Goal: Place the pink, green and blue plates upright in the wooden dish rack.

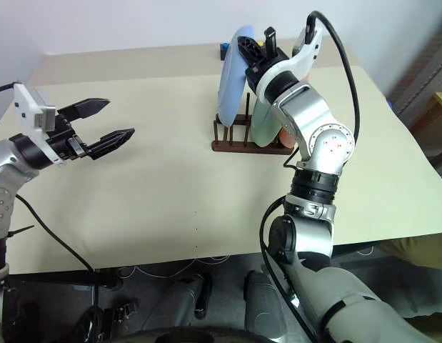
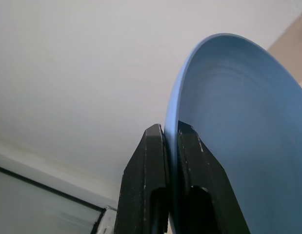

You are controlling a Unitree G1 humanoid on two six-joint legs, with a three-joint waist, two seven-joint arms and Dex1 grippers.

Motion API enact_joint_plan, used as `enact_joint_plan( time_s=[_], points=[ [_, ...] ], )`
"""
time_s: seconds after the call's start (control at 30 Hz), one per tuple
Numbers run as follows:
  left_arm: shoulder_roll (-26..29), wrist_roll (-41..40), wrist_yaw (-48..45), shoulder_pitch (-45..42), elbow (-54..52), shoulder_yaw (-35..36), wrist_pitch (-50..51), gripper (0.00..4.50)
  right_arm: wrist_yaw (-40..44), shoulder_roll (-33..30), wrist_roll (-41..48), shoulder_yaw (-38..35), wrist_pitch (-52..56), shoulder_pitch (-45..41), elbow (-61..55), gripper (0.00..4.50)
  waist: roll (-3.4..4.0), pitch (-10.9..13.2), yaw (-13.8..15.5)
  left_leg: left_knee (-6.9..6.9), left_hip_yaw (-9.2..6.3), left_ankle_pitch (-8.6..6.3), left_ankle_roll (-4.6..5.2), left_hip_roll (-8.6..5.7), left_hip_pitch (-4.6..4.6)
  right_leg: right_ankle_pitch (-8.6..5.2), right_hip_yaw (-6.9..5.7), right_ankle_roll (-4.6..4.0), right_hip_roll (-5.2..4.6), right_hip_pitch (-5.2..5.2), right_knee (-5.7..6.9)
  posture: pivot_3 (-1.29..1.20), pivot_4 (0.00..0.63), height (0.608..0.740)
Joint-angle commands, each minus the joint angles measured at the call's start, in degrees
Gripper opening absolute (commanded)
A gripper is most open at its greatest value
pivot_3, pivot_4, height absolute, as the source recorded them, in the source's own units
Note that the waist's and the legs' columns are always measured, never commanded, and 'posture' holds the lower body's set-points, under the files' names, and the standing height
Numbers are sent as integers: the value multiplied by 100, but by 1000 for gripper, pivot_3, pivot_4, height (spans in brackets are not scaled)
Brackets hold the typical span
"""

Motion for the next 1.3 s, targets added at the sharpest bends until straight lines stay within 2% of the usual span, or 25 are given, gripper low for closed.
enact_joint_plan(
  time_s=[0.03,0.17,0.27,0.33,0.37,0.4,0.47,0.5,0.67,0.77,0.87,0.93,1.07,1.1,1.23,1.3],
  points=[
    [13,2,21,-74,-170,74,-86,4477,211,-152,-216,313,92,142,-345,0,0,0,0,0,0,0,0,0,0,0,0,0,0,0,0,0,150,740],
    [36,96,54,-78,-154,34,-121,4477,394,-218,-426,579,160,312,-456,0,3,2,-6,-1,0,0,0,0,0,0,0,0,0,-2,1,0,150,740],
    [27,88,44,-89,-140,26,-104,4500,680,-282,-530,708,190,367,-488,1031,3,1,-3,-2,0,0,-1,1,0,0,0,0,1,-2,1,0,150,740],
    [26,100,42,-86,-132,23,-99,4500,969,-429,-845,928,146,337,-553,2101,2,1,1,-1,0,0,0,0,0,0,0,0,1,-1,0,0,150,740],
    [26,106,46,-81,-134,24,-99,4500,1141,-533,-1056,1071,122,318,-601,2469,3,2,2,-1,0,0,0,0,0,0,0,0,1,-1,0,0,150,740],
    [24,113,45,-83,-127,21,-104,4500,1269,-603,-1209,1170,98,304,-622,3094,3,2,2,-1,0,0,0,0,0,0,0,0,1,-1,0,0,150,740],
    [16,115,42,-88,-114,20,-96,4500,1674,-864,-1831,1578,-84,288,-759,4070,2,2,4,-1,1,0,0,0,0,0,0,0,1,-1,-1,0,150,740],
    [13,117,39,-87,-112,21,-92,4500,1876,-953,-2077,1714,-212,268,-812,4429,1,1,4,-1,2,0,-1,0,0,0,0,0,1,-2,-1,0,150,740],
    [10,126,35,-78,-117,16,-80,4500,2633,-1194,-3030,1905,-1096,107,-927,4429,1,1,3,-1,3,0,-1,1,0,0,0,0,1,-2,-1,0,150,740],
    [7,124,27,-75,-118,9,-79,4500,2829,-1193,-3091,1729,-1240,-17,-891,4429,1,1,6,-1,4,1,-1,1,0,0,0,0,1,-1,-1,0,150,740],
    [11,137,11,-87,-107,-5,-95,4500,3383,-1483,-3207,1746,-1295,3,-1049,4429,1,1,9,-1,3,1,-1,2,0,0,0,0,1,-1,-1,0,150,740],
    [27,152,-16,-93,-103,-19,-109,4500,3902,-1808,-3214,1752,-1264,124,-1165,4429,1,1,22,-1,3,1,-1,1,0,0,0,0,1,0,-3,0,150,740],
    [81,87,-178,-74,-95,-54,-50,4500,5927,-3109,-3725,2227,-1663,1085,-1687,4429,-5,-2,76,-1,-1,-1,2,1,0,0,-8,1,0,13,-17,0,150,740],
    [105,93,-258,-41,-117,-88,-66,4500,6291,-3362,-3562,2169,-1507,1345,-1747,4429,-6,-3,65,2,-1,-3,5,1,0,0,-12,1,0,18,-23,0,150,740],
    [59,6,-478,-17,-173,-197,-44,4500,7166,-4115,-3578,1858,-1613,2041,-1736,4429,3,2,25,9,3,-6,9,2,1,0,-13,2,-3,27,-30,0,150,740],
    [9,29,-509,-59,-153,-254,-84,4500,7437,-4456,-3643,1783,-1537,2322,-1699,3926,5,3,14,8,5,-6,9,7,2,0,-10,2,-3,24,-29,0,150,740]
  ],
)
